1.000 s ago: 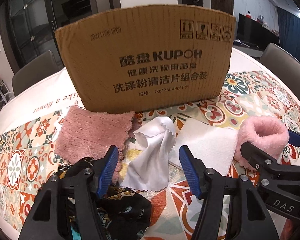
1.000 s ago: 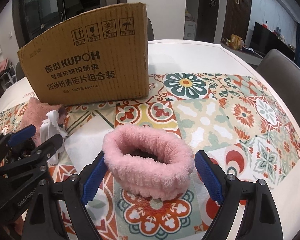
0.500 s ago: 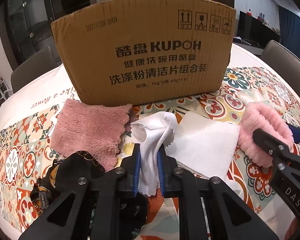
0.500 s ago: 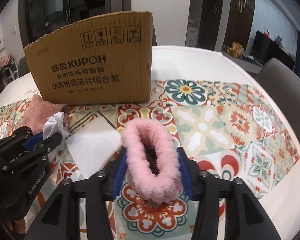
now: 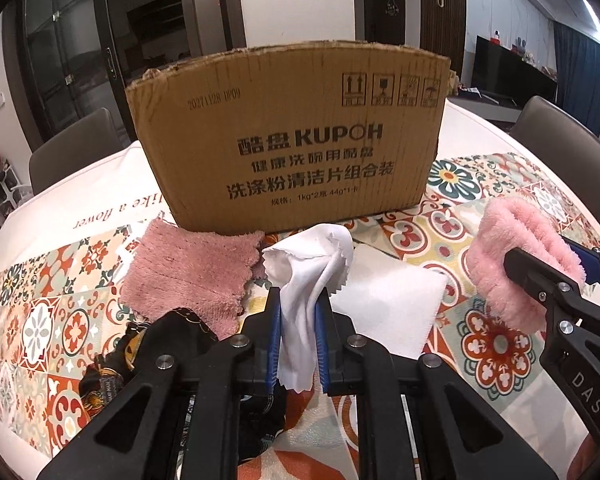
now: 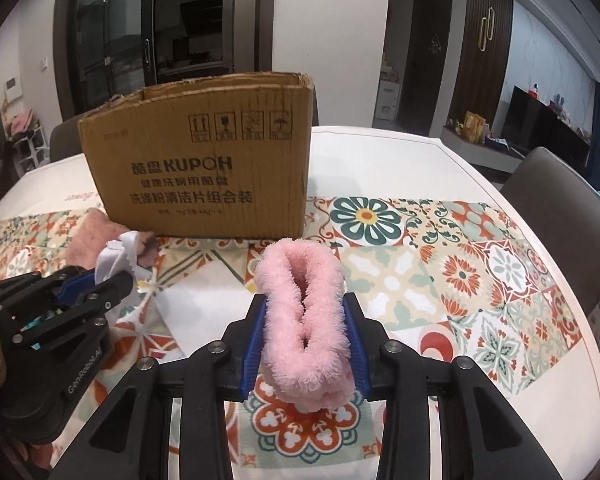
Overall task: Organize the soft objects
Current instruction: 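Grasp the white cloth with left tool while right tool grasps the pink headband, then lift the white cloth and pink headband and carry them over the box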
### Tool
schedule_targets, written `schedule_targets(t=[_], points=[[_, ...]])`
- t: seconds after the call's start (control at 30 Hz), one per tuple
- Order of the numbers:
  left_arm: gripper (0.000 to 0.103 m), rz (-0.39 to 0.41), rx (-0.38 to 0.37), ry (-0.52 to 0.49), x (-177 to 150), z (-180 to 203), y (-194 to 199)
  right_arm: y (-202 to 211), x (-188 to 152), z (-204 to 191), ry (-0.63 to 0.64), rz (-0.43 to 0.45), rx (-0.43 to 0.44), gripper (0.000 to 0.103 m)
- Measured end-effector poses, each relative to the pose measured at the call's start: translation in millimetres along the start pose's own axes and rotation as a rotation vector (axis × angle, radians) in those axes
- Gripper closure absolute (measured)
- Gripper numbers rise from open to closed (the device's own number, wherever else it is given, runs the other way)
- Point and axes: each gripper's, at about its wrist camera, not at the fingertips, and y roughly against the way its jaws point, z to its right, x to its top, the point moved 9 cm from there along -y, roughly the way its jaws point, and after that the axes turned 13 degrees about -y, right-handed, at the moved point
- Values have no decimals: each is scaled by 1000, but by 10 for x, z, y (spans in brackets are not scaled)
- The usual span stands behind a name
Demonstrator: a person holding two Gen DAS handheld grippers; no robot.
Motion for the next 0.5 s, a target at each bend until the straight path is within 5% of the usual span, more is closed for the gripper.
schedule_targets(t=[0.5], points=[[88, 51, 31, 30, 189, -155, 438, 350, 236, -151, 21, 74, 61, 65]])
